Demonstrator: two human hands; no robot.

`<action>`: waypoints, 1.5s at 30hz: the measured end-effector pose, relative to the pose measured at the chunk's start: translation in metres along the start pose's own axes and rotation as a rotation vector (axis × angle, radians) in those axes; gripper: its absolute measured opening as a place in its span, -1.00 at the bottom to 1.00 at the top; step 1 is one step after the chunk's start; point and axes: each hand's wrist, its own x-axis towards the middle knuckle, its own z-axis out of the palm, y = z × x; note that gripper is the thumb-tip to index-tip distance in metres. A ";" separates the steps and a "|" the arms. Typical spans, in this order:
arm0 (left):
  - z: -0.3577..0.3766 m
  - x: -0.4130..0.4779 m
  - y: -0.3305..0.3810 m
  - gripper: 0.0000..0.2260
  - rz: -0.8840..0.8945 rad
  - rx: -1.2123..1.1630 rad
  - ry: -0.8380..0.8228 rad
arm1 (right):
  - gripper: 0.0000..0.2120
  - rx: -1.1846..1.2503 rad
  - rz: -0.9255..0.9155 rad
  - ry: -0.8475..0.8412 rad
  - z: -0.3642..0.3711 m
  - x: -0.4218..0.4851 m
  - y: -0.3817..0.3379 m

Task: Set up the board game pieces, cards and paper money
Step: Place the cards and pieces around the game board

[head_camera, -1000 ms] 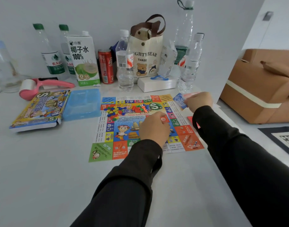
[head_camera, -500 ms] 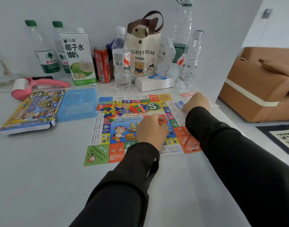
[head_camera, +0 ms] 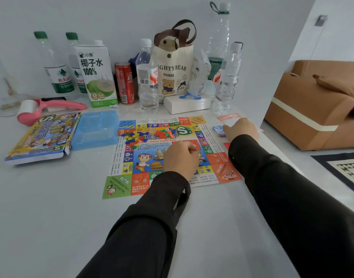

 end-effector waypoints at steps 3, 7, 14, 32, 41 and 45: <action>-0.001 -0.001 0.001 -0.77 0.002 0.001 -0.002 | -0.72 -0.042 -0.005 0.055 -0.002 -0.006 0.007; -0.003 -0.006 0.004 -0.77 0.011 0.044 0.018 | -0.64 -0.369 -0.119 0.117 -0.003 -0.020 0.014; -0.005 -0.013 0.006 -0.77 0.015 0.109 0.022 | -0.71 -0.342 -0.115 -0.084 -0.009 -0.023 0.011; -0.005 -0.016 0.008 -0.78 0.045 0.165 0.003 | -0.58 -0.177 -0.094 -0.218 -0.024 -0.039 0.006; -0.038 -0.034 -0.005 -0.76 0.161 -0.006 0.185 | -0.74 0.106 -0.454 -0.106 -0.030 -0.084 -0.030; -0.064 -0.032 -0.028 -0.73 0.008 -0.120 0.202 | -0.73 0.228 -0.527 -0.308 -0.012 -0.111 -0.044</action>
